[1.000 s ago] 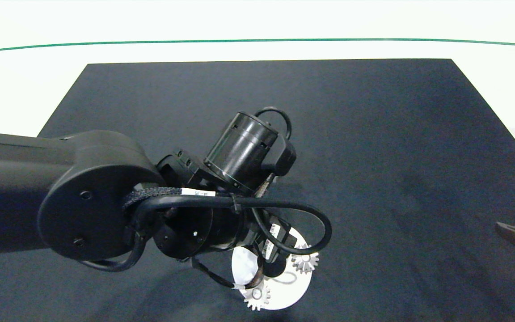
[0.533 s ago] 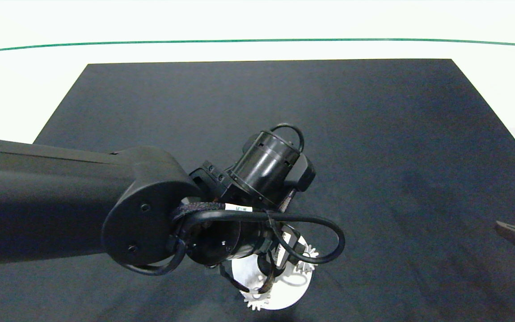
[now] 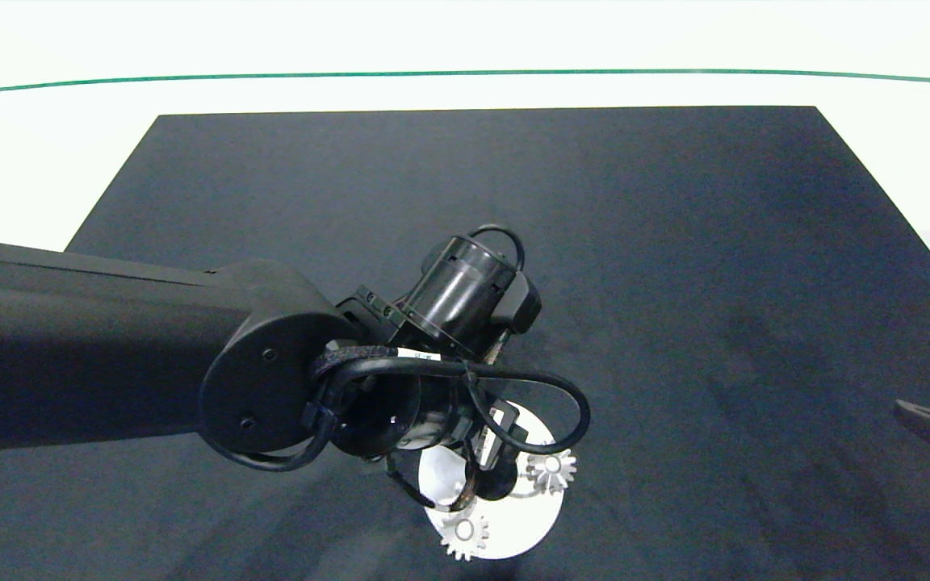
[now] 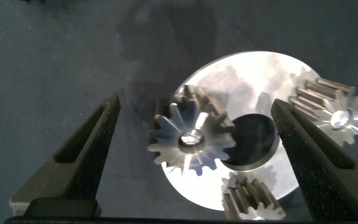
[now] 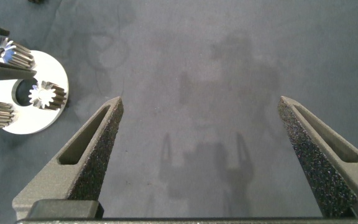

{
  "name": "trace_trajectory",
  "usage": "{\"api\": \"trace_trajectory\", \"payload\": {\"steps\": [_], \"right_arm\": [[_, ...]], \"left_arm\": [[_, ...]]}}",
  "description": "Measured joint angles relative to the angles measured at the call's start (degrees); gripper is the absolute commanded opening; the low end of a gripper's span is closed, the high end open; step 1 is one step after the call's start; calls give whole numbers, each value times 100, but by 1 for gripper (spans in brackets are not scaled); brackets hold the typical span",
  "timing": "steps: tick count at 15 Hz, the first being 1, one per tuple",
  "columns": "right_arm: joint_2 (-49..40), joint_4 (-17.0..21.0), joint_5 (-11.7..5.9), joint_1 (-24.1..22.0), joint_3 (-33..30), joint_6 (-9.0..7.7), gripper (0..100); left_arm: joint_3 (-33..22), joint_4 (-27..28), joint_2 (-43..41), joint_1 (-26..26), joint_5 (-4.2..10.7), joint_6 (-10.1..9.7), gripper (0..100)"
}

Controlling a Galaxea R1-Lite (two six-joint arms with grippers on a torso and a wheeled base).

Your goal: Remove an incorrectly installed larger gear and replace it with the correct smaller gear

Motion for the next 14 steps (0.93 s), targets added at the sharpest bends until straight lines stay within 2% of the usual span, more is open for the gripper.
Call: {"api": "trace_trajectory", "payload": {"steps": [11, 14], "right_arm": [[0, 2, 0, 9, 4, 0, 100], [0, 0, 2, 9, 22, 2, 100]], "left_arm": [[355, 0, -245, 20, 2, -5, 78], [394, -150, -245, 13, 0, 5, 72]]}}
